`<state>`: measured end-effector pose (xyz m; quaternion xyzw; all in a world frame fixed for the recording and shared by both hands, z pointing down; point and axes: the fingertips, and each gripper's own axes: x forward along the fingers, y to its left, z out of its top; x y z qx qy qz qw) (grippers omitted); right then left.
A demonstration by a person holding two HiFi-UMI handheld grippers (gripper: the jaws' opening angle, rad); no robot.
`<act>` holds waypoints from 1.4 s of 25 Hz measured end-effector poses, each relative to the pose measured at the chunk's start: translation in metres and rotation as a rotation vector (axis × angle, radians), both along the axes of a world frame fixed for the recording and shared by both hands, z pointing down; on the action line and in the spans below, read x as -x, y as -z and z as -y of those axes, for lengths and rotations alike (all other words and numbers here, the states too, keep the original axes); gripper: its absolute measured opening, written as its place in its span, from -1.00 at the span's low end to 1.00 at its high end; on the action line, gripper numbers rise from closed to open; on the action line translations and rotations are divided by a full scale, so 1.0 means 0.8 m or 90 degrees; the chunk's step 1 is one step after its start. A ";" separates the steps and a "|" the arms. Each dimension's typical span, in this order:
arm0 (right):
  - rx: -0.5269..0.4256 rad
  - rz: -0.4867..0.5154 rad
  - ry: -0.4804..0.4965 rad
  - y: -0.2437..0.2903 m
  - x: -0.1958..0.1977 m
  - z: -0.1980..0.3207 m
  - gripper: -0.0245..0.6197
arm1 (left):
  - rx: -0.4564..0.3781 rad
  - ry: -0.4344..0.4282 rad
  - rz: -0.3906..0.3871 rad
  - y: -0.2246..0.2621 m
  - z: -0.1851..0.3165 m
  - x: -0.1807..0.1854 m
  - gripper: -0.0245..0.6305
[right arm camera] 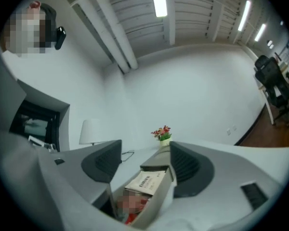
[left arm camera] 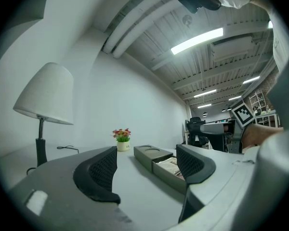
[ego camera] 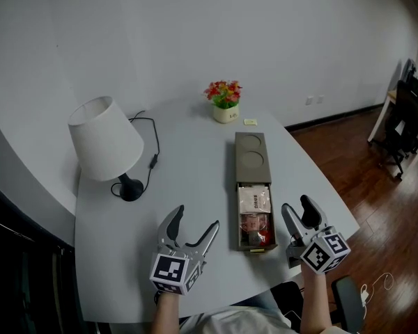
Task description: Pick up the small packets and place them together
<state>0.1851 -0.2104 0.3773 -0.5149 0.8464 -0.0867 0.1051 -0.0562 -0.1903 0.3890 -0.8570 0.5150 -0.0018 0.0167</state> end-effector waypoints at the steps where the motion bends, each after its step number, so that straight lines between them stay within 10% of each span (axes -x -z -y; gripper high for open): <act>1: -0.001 -0.044 0.003 -0.007 0.001 0.003 0.29 | -0.001 -0.003 0.003 0.000 0.000 -0.002 0.20; 5: -0.075 -0.180 0.016 -0.005 0.016 -0.001 0.45 | 0.000 -0.017 0.023 -0.005 0.000 -0.004 0.24; 14: -0.166 -0.234 0.074 0.018 0.058 -0.016 0.34 | 0.022 -0.009 -0.025 -0.015 0.004 0.002 0.18; 17: -0.162 -0.237 0.110 0.015 0.069 -0.020 0.34 | 0.033 -0.007 -0.106 -0.009 0.006 0.013 0.16; 35: -0.020 -0.559 0.424 -0.065 0.103 0.052 0.32 | 0.001 -0.008 -0.019 -0.009 0.004 0.011 0.20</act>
